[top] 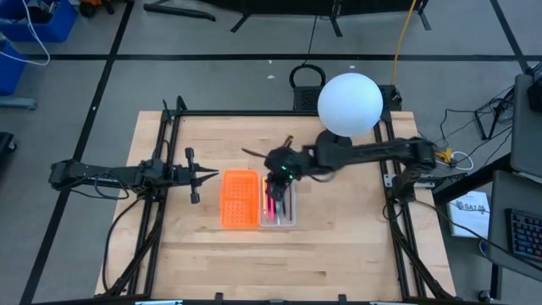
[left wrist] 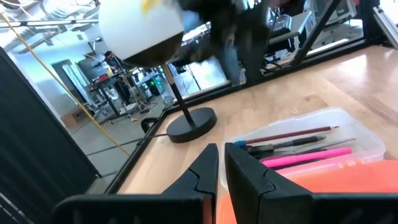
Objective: Pick & place school supplies into a supply box
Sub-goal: Return to Home Position
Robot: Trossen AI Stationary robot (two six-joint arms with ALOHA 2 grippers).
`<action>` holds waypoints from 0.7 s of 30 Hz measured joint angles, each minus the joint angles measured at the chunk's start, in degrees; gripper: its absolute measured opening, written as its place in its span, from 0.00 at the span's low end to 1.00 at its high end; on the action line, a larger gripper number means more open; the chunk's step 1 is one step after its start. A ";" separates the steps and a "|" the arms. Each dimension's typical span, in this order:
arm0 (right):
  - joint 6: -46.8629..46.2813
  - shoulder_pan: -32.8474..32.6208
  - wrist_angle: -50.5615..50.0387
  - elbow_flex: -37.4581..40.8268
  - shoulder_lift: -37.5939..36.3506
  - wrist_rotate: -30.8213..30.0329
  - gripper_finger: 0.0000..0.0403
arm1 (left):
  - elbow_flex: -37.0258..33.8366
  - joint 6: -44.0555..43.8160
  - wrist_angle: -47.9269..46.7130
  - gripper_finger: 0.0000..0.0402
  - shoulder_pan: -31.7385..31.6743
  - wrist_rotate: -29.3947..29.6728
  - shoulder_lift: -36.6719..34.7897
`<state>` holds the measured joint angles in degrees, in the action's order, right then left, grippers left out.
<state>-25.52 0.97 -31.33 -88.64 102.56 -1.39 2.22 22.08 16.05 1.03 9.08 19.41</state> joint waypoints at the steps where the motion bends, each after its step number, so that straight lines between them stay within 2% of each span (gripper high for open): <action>1: 2.57 -1.30 2.19 0.61 -1.57 -2.59 0.26 | 0.00 0.00 -0.22 0.09 0.17 0.01 -0.06; 4: 10.58 -5.21 9.61 4.56 -7.73 -12.41 0.19 | 0.00 0.47 -1.32 0.09 0.34 0.03 -0.47; 6: 15.22 -7.30 16.66 9.34 -12.47 -14.89 0.14 | 0.00 0.28 -1.42 0.09 0.34 0.39 -0.68; 10: 20.25 -11.16 31.97 22.04 -21.91 -13.42 0.02 | 0.00 -0.25 0.50 0.09 0.34 0.25 -0.78; 14: 21.70 -12.73 41.77 34.66 -30.60 -13.66 0.03 | 0.00 3.78 2.36 0.09 0.22 0.21 -0.67; 17: 21.03 -11.87 43.86 41.63 -36.89 -14.09 0.02 | 0.00 5.64 4.79 0.09 0.10 0.46 -0.68; 21: 21.84 -10.54 43.67 49.03 -45.51 -13.99 0.01 | 0.00 1.89 7.04 0.09 0.11 0.72 -0.67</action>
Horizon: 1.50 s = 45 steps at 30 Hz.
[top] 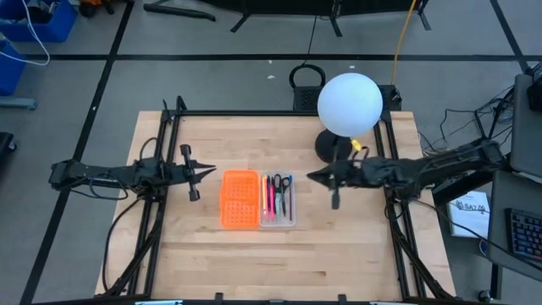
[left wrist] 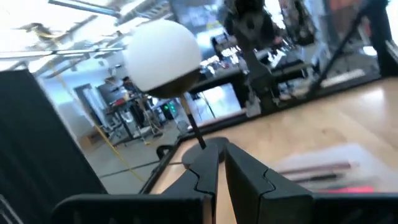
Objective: Pick & place school supplies into a supply box
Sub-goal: Return to Home Position
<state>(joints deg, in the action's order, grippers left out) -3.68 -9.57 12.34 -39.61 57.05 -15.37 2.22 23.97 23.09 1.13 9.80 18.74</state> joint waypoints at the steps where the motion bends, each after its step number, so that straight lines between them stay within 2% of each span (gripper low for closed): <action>1: 0.33 0.46 0.09 1.65 -2.03 -0.07 0.01 | 0.00 -1.02 0.65 0.09 -0.01 0.79 -0.02; 6: 0.26 3.42 0.06 8.62 -11.17 -2.86 0.00 | 0.00 -3.29 0.85 0.09 -0.02 4.99 -0.02; 10: 0.17 5.00 1.11 14.08 -17.19 -0.39 0.00 | 0.00 -1.14 0.07 0.09 -0.05 9.51 0.00; 12: 1.59 5.06 4.92 18.14 -19.33 1.98 0.00 | 0.00 -0.52 0.10 0.09 -0.05 9.67 -0.02; 15: 1.65 5.16 10.57 23.91 -21.70 1.78 0.00 | 0.00 -0.69 -0.96 0.09 -0.05 7.74 0.00; 19: 1.51 5.51 13.04 27.90 -23.91 2.95 0.00 | 0.00 -5.21 -2.54 0.09 -0.05 6.46 0.00; 23: 2.86 5.51 13.63 29.19 -25.90 8.10 0.00 | 0.00 -7.81 -2.04 0.09 -0.03 -2.53 -0.07; 27: 3.42 5.49 13.02 29.39 -29.32 8.61 0.00 | 0.00 -9.97 2.45 0.03 0.16 -7.83 -0.09; 30: 4.37 5.51 10.97 29.39 -31.95 9.39 0.00 | 0.01 -8.72 4.12 0.02 0.50 -8.26 -0.64; 34: 4.52 5.37 6.22 29.39 -36.56 9.66 0.00 | 1.31 -7.71 1.31 0.01 1.12 -8.24 -2.62; 37: 4.76 5.21 1.28 29.39 -40.88 9.60 0.00 | 4.96 -10.29 -8.11 0.01 2.19 -6.72 -4.55; 40: 4.29 5.21 -4.89 29.39 -46.28 9.68 0.00 | 9.62 -12.21 -19.97 0.01 4.17 -2.29 -6.23; 42: 4.03 5.21 -9.65 29.39 -50.02 9.68 0.00 | 11.13 -12.19 -23.42 0.01 6.09 -0.40 -7.17; 45: 2.52 5.15 -16.66 29.39 -55.06 9.70 0.00 | 11.67 -10.38 -23.82 0.01 8.93 0.75 -7.63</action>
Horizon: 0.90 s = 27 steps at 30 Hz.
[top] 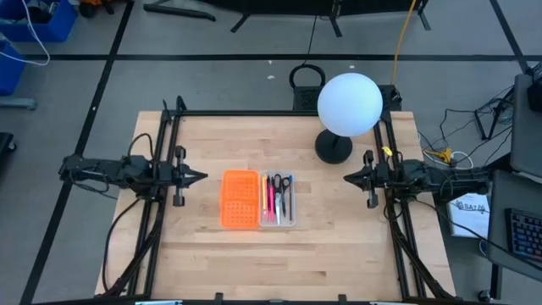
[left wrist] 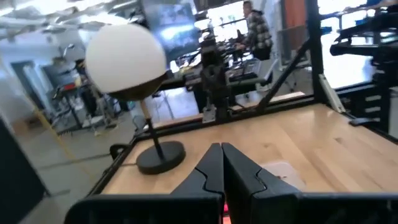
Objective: Pick & place school supplies into a supply box
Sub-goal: Return to Home Position
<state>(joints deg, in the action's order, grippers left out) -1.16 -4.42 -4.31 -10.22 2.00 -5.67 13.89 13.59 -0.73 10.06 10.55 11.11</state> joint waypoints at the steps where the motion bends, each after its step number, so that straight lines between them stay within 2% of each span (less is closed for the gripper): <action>1: -0.51 -0.16 -1.62 0.00 -1.48 -0.02 0.00 | -0.13 0.83 0.51 0.00 0.82 -0.01 0.03; 6: -1.78 -1.99 -3.10 0.02 -1.56 1.49 0.00 | -3.90 4.01 1.72 0.00 4.27 0.28 0.08; 12: -2.67 -4.93 -4.00 0.02 -1.90 3.03 0.00 | -6.86 6.48 6.12 0.00 7.88 3.33 -2.29; 17: -0.77 -5.89 -0.98 0.61 -1.92 2.94 0.00 | -9.46 11.14 8.64 0.00 7.05 3.95 -6.00; 20: 0.57 -5.89 2.18 2.29 -1.90 2.93 0.00 | -10.95 9.37 8.94 0.00 4.63 0.80 -7.84; 27: 0.80 -5.86 6.90 6.27 -1.90 2.98 0.00 | -13.33 -2.24 3.15 0.00 -1.79 -9.10 -8.22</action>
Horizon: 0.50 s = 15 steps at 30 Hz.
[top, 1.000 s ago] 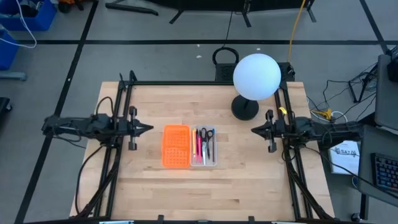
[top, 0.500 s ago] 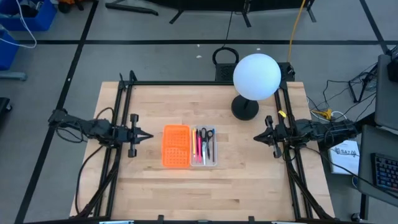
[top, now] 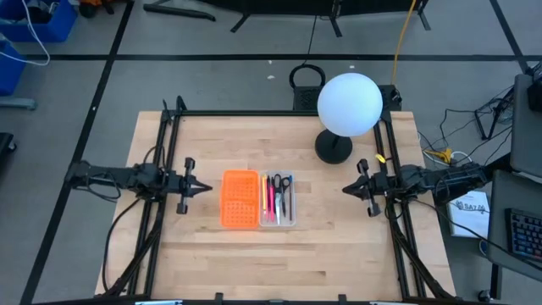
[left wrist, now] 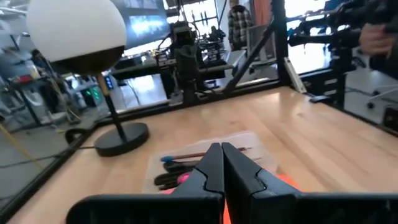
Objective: Pick & place school supplies into a supply box
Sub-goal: Return to Home Position
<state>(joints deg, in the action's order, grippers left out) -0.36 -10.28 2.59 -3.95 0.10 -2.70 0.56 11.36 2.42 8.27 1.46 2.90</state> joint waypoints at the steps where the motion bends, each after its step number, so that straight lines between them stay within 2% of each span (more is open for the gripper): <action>1: -0.02 0.00 0.36 0.62 0.00 -0.01 0.00 | 0.00 -0.54 -0.02 0.00 -0.34 -0.81 0.00; 4: 0.72 0.00 1.36 2.89 -0.02 -0.13 0.00 | 0.00 -0.99 -0.14 0.00 -0.76 -2.81 0.00; 15: 0.93 0.09 0.03 2.96 0.02 -0.22 0.00 | 0.04 -3.87 -0.96 0.00 -0.74 -3.49 0.02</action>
<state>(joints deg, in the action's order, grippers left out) 0.57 -10.20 2.62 -0.99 0.12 -2.91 0.60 7.48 1.45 7.53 -2.03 2.92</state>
